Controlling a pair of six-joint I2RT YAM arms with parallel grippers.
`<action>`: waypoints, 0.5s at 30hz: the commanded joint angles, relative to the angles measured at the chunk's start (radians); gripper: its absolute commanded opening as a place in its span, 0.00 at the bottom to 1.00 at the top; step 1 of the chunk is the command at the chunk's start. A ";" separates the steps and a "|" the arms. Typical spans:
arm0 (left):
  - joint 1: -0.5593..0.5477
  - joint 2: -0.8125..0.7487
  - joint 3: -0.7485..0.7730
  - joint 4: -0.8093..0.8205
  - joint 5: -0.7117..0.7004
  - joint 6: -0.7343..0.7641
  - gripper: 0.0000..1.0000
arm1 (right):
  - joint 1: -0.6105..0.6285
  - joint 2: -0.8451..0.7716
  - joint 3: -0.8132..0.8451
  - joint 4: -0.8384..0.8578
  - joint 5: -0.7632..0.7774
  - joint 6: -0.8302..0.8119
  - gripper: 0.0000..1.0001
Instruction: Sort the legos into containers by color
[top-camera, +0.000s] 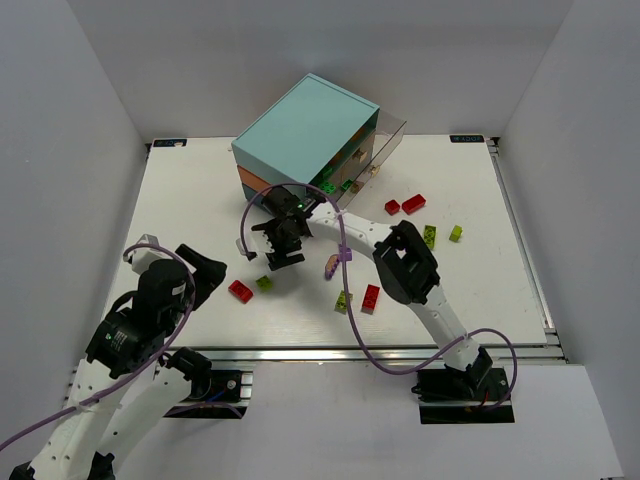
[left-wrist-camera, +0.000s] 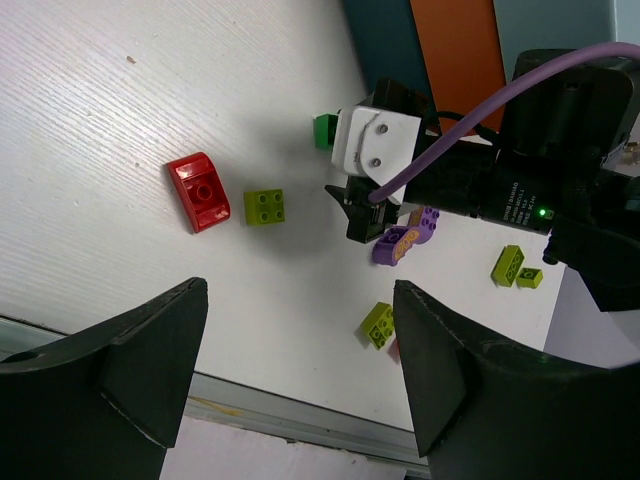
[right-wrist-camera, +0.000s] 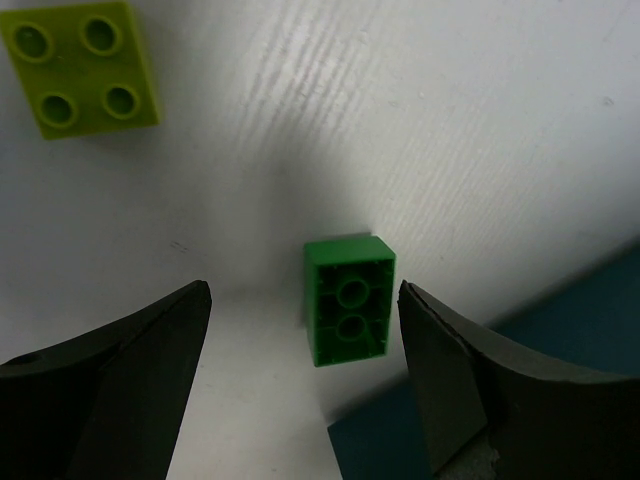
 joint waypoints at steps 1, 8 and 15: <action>-0.004 0.009 -0.009 -0.010 -0.013 -0.009 0.84 | -0.002 -0.004 0.027 0.059 0.030 0.008 0.81; -0.004 0.009 -0.023 -0.008 0.002 -0.015 0.84 | -0.006 0.028 0.051 0.085 0.041 0.015 0.81; -0.004 0.010 -0.015 -0.019 0.004 -0.013 0.84 | -0.017 0.119 0.145 0.025 0.042 -0.032 0.70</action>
